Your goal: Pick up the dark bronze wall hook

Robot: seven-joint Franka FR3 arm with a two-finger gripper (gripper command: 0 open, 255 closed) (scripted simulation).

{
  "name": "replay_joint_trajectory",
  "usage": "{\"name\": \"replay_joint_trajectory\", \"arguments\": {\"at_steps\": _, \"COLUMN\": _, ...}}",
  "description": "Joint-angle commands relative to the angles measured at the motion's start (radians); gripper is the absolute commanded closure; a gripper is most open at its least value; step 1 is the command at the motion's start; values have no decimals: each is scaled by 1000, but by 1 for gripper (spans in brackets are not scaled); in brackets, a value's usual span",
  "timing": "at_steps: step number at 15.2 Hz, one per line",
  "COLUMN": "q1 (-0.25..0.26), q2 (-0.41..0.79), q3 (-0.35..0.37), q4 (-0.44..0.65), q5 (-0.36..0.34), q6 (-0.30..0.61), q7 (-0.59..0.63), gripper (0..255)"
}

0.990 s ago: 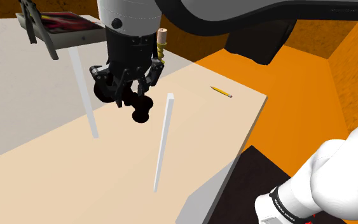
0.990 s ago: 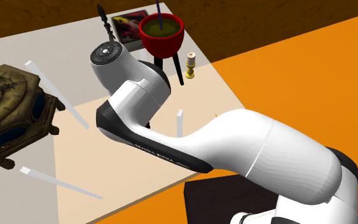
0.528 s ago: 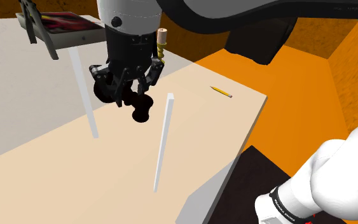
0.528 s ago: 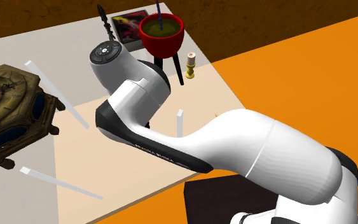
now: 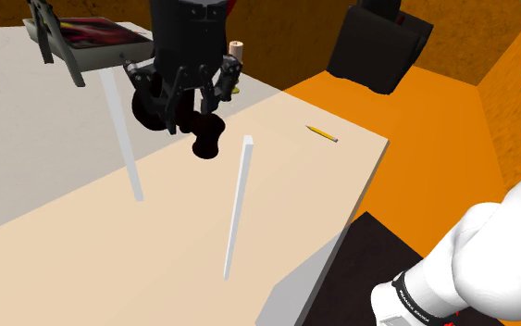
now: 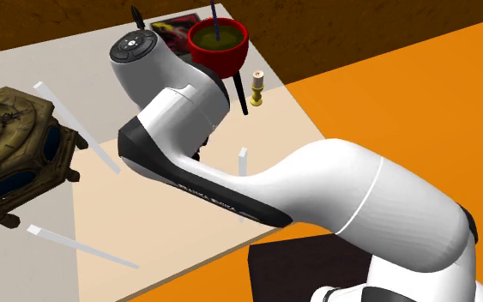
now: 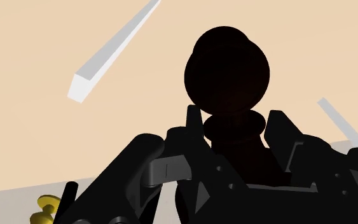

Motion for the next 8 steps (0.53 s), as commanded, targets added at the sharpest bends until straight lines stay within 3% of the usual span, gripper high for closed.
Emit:
{"name": "replay_joint_trajectory", "arguments": {"at_steps": 1, "q1": 5, "q2": 12, "q3": 4, "q4": 41, "q5": -8, "q6": -33, "q7": 4, "gripper": 255}}
{"name": "replay_joint_trajectory", "arguments": {"at_steps": 8, "q1": 21, "q2": 48, "q3": 12, "q4": 150, "q5": -33, "q6": -115, "q7": 9, "gripper": 255}}
